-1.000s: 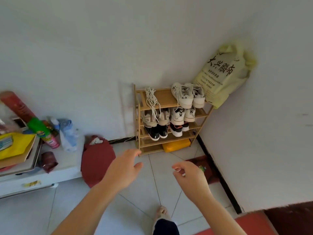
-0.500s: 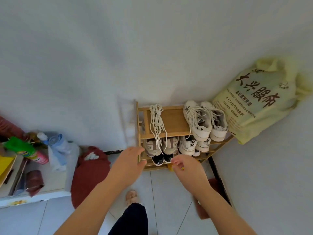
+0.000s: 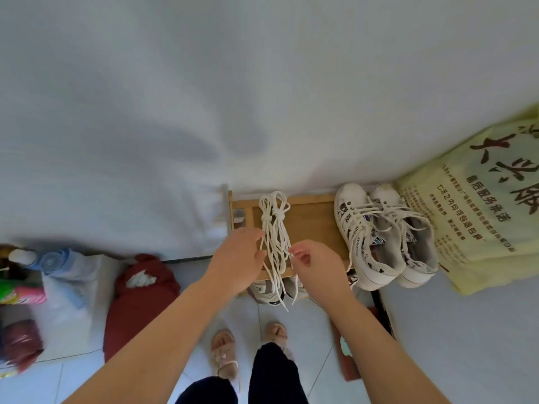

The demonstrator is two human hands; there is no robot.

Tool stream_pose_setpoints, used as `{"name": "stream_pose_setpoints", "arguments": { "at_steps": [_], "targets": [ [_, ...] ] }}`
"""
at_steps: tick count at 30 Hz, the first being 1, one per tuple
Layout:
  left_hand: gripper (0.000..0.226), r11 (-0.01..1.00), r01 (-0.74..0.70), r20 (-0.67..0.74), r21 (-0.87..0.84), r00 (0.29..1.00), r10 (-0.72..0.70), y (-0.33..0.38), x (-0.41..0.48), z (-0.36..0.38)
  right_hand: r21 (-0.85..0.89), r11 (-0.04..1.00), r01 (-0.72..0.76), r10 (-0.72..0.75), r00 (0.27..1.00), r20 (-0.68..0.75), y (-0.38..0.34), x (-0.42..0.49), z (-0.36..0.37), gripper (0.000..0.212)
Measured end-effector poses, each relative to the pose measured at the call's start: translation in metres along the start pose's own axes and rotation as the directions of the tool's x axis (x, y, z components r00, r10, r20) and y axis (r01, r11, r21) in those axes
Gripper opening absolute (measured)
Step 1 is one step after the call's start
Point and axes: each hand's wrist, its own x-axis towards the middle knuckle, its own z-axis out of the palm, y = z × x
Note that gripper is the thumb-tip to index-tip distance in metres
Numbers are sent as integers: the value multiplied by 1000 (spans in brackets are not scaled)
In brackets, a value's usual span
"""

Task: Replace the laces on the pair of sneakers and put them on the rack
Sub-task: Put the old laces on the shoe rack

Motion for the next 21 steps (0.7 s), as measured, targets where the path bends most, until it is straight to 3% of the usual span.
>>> {"name": "stream_pose_setpoints", "arguments": {
  "at_steps": [9, 12, 18, 21],
  "targets": [
    [24, 961, 260, -17, -96, 965, -263, -2, 103, 40, 28, 1000, 12, -15, 994, 111, 21, 59, 1, 19],
    [13, 953, 286, -37, -99, 956, -290, -5, 119, 51, 43, 999, -13, 7, 988, 151, 33, 69, 1, 18],
    [22, 946, 309, -103, -97, 942, -318, -7, 133, 64, 26, 1000, 7, -12, 984, 180, 49, 82, -1, 17],
    [16, 939, 314, -123, -141, 935, -332, -3, 132, 68, 24, 1000, 11, -15, 981, 194, 53, 84, -2, 19]
  ]
}}
